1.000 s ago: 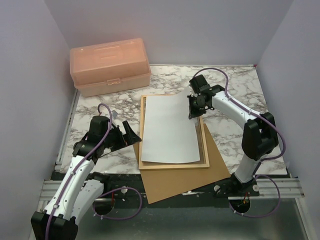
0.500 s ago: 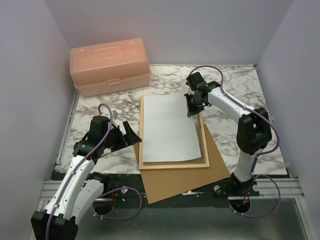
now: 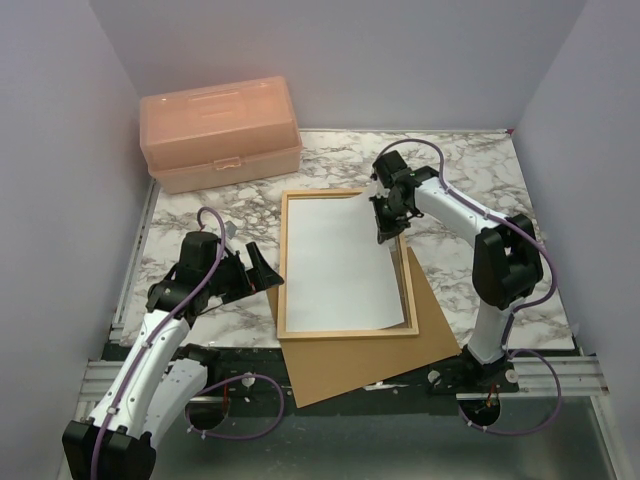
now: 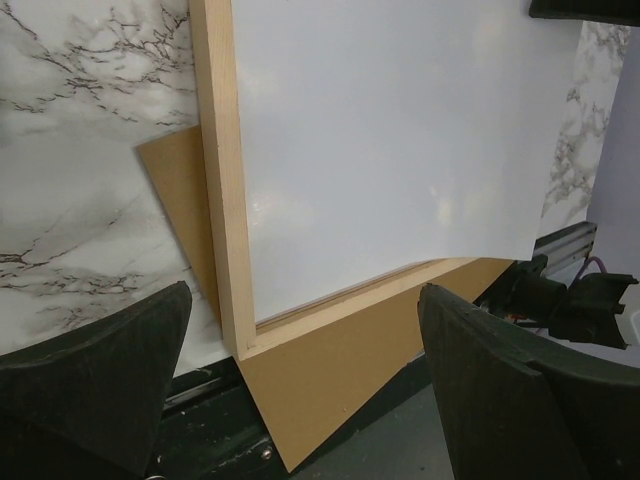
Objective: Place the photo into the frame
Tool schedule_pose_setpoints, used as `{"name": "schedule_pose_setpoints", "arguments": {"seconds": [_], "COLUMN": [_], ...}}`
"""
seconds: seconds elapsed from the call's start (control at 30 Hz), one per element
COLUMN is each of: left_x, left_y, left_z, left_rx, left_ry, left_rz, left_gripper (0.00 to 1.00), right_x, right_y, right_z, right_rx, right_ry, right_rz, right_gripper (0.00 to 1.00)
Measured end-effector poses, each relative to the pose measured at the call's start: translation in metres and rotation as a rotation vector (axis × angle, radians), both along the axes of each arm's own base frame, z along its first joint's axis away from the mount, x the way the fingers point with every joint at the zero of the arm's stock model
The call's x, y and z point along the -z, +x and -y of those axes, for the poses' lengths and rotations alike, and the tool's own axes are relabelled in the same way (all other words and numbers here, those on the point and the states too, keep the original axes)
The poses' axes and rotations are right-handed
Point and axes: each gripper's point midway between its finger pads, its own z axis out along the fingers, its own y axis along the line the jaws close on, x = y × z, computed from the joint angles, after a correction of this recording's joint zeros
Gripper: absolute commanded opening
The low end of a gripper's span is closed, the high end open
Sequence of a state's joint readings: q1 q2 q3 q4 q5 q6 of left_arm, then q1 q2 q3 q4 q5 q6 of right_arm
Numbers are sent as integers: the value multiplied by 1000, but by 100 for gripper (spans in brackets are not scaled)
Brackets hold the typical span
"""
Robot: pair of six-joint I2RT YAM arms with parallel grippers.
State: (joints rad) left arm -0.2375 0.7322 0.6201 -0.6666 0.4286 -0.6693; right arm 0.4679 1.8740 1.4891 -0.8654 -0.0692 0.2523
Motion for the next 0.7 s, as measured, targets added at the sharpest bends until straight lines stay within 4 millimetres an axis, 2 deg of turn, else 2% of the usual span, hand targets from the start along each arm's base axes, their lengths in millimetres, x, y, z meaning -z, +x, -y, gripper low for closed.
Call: {"name": "schedule_pose_setpoints", "arguments": {"seconds": [0.23,0.33,0.47,0.5,0.53,0.6,0.7], "left_x": [1,1,2,12,12,17,28], "left_y": [0,0,0,0,0,-1,-3], "left_z": [0,0,0,1,1,2,4], "left_rx": [0,0,1,1,1,2,9], "left_ry": [1,1,1,5,5,1,-5], "left_rz": [-7,-7,-12,-39,-39,-60,-99], "left_gripper": [98,98,99,99,98,98,98], "right_x": [2,2,2,2,2,2,-2], "right_y": [-2,-1,-2,-2,-2,-3,-15], "right_z": [0,-1,-2,-3,-3,-3,2], "right_rx": [-9,-3,14,34,35,59,81], "right_ry": [3,7,13,18,18,31,41], "right_rz": [-5,-5,-10,-14,-15,-2,1], "right_gripper": [7,24,40,60,65,72,78]}}
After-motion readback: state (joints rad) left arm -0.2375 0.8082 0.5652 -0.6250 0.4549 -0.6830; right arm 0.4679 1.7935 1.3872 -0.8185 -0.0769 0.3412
